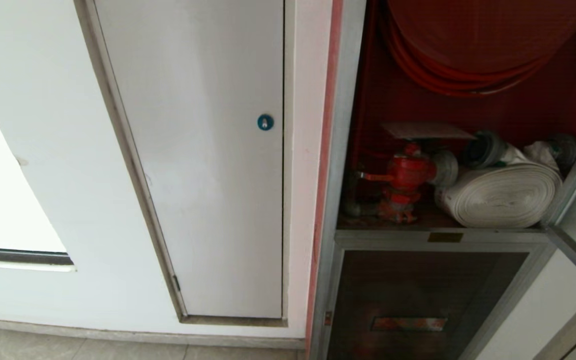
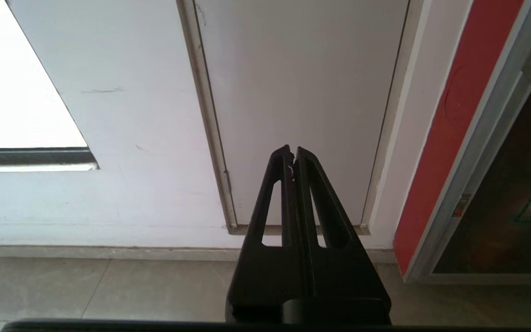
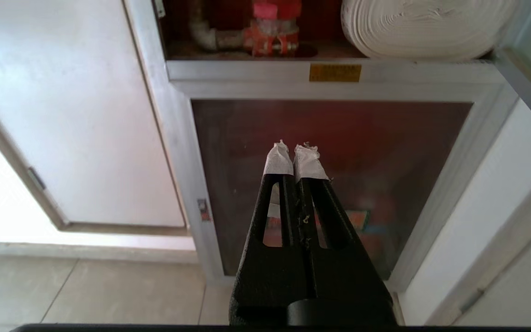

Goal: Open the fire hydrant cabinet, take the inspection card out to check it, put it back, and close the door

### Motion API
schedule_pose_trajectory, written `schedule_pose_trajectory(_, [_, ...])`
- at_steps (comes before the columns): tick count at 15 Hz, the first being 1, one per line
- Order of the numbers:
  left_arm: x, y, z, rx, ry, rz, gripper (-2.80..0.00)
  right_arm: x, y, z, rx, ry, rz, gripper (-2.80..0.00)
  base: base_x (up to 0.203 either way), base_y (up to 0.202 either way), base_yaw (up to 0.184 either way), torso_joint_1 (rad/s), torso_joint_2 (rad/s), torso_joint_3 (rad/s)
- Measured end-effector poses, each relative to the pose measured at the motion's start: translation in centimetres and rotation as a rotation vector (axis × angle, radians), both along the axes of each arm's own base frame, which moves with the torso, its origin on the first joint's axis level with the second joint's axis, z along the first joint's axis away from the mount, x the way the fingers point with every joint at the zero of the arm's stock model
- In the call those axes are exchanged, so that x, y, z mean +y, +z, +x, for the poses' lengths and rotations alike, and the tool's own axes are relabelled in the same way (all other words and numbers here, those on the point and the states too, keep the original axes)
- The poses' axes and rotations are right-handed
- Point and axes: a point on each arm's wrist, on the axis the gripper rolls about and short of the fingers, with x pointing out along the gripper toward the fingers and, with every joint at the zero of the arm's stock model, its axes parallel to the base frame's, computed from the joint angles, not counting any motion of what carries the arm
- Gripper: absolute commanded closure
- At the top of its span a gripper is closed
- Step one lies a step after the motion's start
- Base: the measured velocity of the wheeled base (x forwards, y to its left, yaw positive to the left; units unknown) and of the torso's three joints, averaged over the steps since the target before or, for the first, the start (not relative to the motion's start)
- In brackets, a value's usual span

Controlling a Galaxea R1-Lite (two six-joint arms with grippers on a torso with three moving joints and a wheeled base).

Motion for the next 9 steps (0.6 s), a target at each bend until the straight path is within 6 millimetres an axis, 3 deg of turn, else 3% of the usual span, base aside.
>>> schedule_pose_trajectory(9, [0.00,0.00,0.00,0.000,0.000,0.000,0.00,0.00,0.00,0.00,0.000,0.000,0.000,0.00,0.198,0.000,0.000,0.004,0.00,0.003])
